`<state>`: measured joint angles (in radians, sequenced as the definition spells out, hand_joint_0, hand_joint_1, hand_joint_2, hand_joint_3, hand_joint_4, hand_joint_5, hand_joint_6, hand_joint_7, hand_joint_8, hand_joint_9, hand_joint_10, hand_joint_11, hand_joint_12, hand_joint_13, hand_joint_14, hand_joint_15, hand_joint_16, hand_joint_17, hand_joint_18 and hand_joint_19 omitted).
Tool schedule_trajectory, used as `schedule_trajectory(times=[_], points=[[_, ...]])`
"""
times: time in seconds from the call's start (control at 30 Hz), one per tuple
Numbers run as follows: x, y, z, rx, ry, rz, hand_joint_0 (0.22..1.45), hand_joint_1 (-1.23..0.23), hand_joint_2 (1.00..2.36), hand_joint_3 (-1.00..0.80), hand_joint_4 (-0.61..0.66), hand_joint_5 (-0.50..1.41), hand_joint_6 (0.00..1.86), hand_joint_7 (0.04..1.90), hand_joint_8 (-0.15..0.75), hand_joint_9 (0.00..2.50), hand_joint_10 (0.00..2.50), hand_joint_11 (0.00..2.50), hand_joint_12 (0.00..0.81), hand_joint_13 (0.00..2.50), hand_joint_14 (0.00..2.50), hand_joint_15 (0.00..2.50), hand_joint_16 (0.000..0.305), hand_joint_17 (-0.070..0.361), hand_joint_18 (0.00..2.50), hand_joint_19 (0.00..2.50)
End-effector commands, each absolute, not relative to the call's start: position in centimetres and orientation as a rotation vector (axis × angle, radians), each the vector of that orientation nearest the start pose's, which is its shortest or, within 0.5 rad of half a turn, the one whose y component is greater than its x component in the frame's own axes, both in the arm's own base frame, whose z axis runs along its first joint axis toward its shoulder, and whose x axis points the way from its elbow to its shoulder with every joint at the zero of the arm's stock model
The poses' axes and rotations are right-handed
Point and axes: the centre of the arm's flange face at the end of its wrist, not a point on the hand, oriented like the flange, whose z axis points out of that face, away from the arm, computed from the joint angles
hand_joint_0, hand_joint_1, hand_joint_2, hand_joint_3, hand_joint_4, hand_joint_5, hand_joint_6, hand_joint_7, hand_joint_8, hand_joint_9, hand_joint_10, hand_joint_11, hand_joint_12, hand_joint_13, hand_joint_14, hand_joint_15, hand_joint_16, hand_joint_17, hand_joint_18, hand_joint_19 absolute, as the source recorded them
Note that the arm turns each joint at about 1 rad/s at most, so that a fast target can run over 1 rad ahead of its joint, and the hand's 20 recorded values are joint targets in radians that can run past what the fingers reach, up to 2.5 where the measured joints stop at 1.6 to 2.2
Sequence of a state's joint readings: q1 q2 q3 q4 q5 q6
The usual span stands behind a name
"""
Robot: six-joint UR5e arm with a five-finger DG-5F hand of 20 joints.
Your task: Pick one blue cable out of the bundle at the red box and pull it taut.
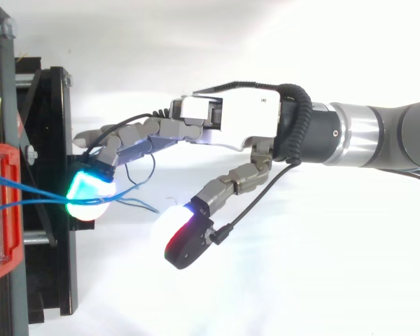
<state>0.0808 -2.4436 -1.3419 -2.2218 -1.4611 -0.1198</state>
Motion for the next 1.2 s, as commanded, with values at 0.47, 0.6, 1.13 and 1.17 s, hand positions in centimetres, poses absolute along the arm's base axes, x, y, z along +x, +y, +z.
schedule_trajectory(times=[0.47, 0.6, 1.13, 1.17], points=[[79.6, -8.0, 11.7, 0.949, 1.022, 1.270, 0.58, -0.70, 1.00, -0.50, 0.37, -0.13, 0.50, 0.98, 0.322, 0.56, 0.00, 0.12, 0.348, 0.25, 0.00, 0.07, 0.048, 0.107, 0.11, 0.07], [79.6, -8.1, 11.8, 0.947, 1.022, 1.272, 0.59, -0.70, 1.00, -0.47, 0.32, -0.12, 0.50, 1.10, 0.321, 0.56, 0.01, 0.13, 0.346, 0.25, 0.00, 0.07, 0.047, 0.106, 0.12, 0.08], [79.7, -9.8, 12.2, 0.970, 1.023, 1.241, 0.59, -0.70, 1.00, -0.49, 0.32, -0.12, 0.50, 1.09, 0.321, 0.56, 0.00, 0.15, 0.348, 0.26, 0.00, 0.08, 0.048, 0.108, 0.14, 0.10], [79.7, -9.9, 12.2, 0.971, 1.022, 1.240, 0.59, -0.70, 1.00, -0.48, 0.33, -0.12, 0.50, 1.10, 0.322, 0.56, 0.00, 0.15, 0.348, 0.26, 0.00, 0.07, 0.048, 0.108, 0.14, 0.10]])
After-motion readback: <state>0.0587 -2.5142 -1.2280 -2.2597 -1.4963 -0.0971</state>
